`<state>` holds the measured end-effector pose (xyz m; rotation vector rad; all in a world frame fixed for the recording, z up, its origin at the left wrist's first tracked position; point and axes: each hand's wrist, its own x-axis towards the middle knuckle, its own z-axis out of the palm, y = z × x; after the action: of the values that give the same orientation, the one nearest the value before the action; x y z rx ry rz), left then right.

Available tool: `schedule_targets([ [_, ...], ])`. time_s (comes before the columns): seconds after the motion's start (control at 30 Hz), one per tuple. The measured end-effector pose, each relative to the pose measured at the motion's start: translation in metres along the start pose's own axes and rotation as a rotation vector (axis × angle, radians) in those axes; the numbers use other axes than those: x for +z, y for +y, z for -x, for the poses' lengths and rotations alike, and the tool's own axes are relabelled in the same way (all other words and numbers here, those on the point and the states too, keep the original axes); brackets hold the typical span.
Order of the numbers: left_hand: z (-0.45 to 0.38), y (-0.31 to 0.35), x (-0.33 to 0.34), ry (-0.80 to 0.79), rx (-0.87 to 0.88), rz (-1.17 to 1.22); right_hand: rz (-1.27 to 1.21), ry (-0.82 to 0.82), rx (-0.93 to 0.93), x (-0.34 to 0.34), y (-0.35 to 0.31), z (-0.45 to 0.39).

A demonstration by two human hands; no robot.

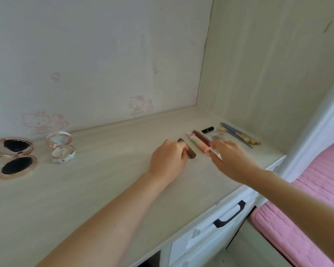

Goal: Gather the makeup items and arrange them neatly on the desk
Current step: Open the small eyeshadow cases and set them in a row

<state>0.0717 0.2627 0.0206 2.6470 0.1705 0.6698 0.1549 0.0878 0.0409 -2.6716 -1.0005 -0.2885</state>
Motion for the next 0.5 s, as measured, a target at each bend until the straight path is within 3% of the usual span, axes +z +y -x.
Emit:
schedule_targets([
  [0.5, -0.142, 0.026, 0.08, -0.138, 0.006, 0.063, 0.093, -0.073, 0.133, 0.018, 0.105, -0.106],
])
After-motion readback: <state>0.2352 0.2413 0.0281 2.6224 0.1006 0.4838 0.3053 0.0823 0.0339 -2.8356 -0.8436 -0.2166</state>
